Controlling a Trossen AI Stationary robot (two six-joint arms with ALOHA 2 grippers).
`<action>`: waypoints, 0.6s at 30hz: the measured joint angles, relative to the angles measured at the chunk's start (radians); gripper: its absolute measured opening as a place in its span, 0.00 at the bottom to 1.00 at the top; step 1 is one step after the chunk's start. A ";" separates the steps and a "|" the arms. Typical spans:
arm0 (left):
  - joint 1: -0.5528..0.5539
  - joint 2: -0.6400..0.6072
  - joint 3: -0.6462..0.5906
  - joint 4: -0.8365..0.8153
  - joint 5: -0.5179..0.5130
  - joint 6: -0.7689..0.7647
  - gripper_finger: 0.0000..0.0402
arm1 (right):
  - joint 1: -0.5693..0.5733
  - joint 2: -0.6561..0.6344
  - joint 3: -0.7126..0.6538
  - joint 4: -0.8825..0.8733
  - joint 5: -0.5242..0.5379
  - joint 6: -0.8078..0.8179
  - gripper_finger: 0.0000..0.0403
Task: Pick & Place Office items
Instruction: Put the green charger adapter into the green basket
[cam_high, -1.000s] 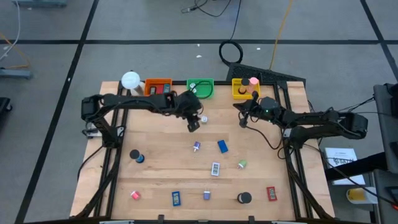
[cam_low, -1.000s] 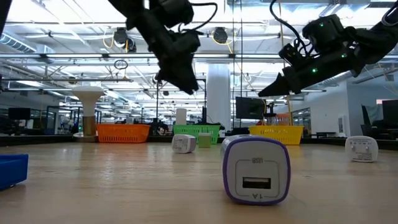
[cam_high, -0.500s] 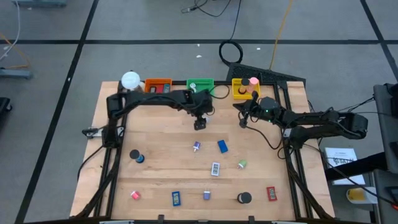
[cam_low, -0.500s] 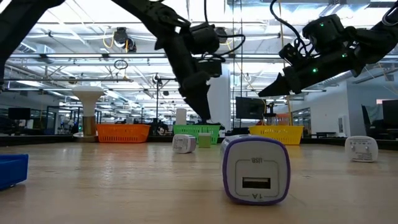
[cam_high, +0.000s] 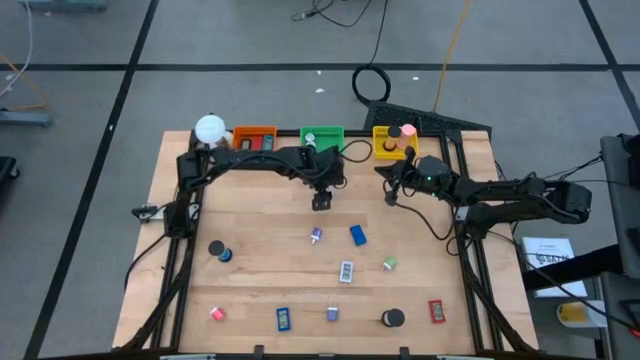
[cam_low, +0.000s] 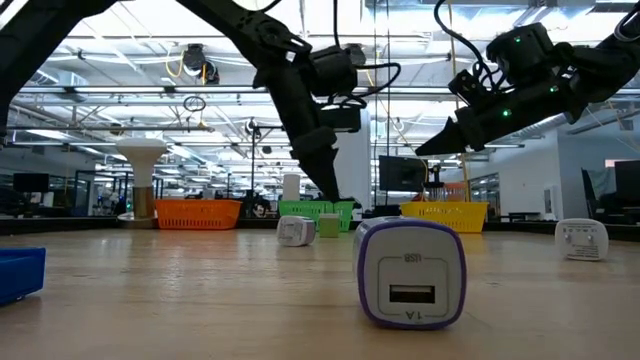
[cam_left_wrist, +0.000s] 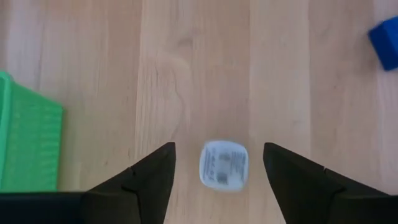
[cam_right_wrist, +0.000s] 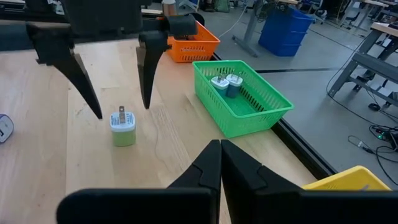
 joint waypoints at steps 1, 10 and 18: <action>0.000 0.005 0.000 0.001 -0.001 -0.006 0.60 | 0.000 0.000 0.000 0.000 0.000 0.000 0.00; -0.001 0.055 -0.001 0.003 0.010 0.021 0.59 | 0.000 0.000 0.001 0.000 0.000 -0.003 0.00; -0.006 0.082 -0.001 -0.012 0.005 0.024 0.59 | 0.000 0.000 0.001 0.001 0.000 -0.010 0.00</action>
